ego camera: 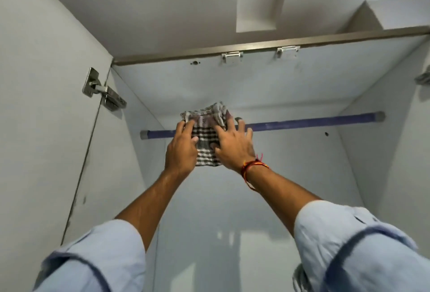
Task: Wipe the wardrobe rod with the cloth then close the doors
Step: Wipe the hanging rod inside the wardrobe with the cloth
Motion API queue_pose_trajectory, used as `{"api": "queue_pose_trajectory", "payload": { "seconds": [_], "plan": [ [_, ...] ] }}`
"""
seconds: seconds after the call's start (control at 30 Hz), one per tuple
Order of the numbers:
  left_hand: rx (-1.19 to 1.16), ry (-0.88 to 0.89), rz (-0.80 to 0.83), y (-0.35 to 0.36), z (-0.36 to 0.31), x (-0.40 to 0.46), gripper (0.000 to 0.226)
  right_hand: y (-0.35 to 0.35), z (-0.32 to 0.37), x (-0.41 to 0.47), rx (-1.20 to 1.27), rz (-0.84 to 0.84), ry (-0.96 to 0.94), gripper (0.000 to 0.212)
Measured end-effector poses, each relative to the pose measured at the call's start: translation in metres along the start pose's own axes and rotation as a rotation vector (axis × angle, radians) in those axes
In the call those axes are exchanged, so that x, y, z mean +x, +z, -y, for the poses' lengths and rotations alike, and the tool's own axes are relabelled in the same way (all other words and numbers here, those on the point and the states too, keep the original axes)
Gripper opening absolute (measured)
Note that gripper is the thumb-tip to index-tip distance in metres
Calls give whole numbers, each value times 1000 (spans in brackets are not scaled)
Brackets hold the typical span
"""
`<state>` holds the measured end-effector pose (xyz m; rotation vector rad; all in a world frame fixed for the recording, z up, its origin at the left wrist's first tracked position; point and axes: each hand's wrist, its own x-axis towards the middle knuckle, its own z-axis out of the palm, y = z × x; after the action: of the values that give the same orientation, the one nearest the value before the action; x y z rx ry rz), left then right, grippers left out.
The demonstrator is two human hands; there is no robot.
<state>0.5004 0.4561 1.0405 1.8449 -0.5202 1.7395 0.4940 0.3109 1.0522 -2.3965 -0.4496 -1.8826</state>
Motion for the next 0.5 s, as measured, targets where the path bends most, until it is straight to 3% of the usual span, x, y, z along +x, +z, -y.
{"api": "queue_pose_trajectory", "payload": {
  "seconds": [0.13, 0.2, 0.3, 0.37, 0.5],
  "plan": [
    [193, 15, 161, 7, 27, 32, 57, 33, -1, 20, -155, 54, 27, 68],
    [260, 13, 241, 7, 38, 34, 56, 43, 4, 27, -240, -48, 33, 69],
    [482, -54, 184, 0, 46, 31, 62, 52, 21, 38, -356, -164, -65, 73],
    [723, 73, 122, -6, 55, 26, 76, 61, 35, 43, -320, -107, -110, 71],
    [704, 98, 232, -12, 81, 23, 86, 81, 51, 48, -197, -51, -99, 62]
  ]
}}
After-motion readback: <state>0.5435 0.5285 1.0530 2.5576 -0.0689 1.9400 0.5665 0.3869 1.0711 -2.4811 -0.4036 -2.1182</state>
